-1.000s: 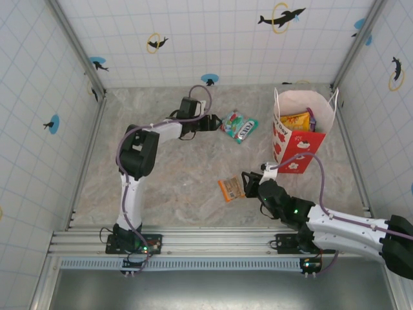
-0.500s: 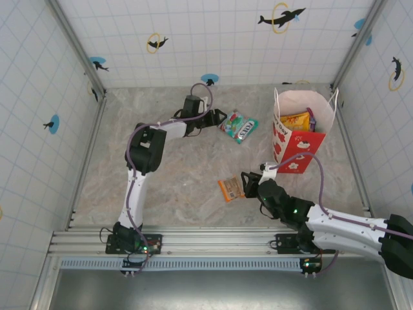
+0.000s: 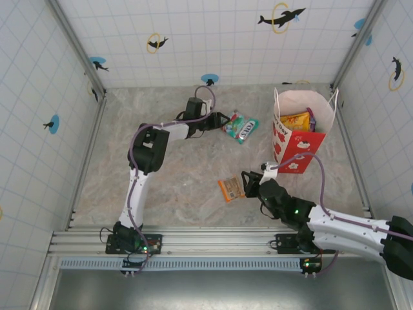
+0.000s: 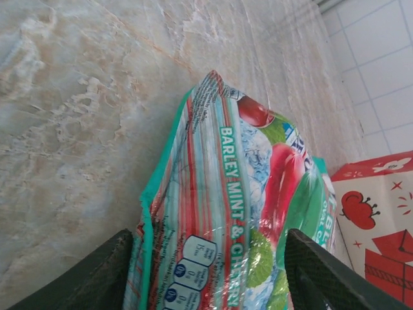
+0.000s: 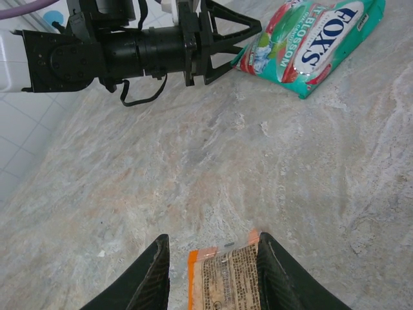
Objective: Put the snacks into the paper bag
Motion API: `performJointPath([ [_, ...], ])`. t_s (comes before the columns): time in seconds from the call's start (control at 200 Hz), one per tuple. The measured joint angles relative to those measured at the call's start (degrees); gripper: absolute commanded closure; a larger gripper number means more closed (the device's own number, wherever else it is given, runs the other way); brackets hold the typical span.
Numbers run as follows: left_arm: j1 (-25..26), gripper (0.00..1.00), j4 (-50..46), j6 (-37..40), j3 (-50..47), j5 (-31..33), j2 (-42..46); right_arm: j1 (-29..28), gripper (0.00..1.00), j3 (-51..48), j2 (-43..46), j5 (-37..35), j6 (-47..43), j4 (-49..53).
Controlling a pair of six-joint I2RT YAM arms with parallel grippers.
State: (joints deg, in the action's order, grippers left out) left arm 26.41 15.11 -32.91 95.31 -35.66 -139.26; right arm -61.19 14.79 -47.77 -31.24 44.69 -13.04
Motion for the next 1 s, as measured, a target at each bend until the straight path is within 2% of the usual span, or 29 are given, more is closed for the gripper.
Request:
performJointPath([
  [0.22, 0.22, 0.59, -0.2, -0.02, -0.85, -0.7, -0.02, 0.0, 0.62, -1.36, 2.12, -0.48, -0.37, 0.0],
  [0.59, 0.24, 1.0, -1.14, 1.57, -7.3, -0.94, 3.65, -0.04, 0.62, -2.67, 6.88, -1.75, -0.37, 0.04],
  [0.826, 0.24, 1.0, -4.24, 4.7, -14.01, -0.5, 12.04, -0.61, 0.62, -2.75, 7.85, -2.16, -0.37, 0.66],
  [1.001, 0.24, 1.0, -9.51, 9.75, -20.22, 1.68, 20.63, -0.9, 0.63, -2.75, 7.93, -2.21, -0.35, 1.53],
])
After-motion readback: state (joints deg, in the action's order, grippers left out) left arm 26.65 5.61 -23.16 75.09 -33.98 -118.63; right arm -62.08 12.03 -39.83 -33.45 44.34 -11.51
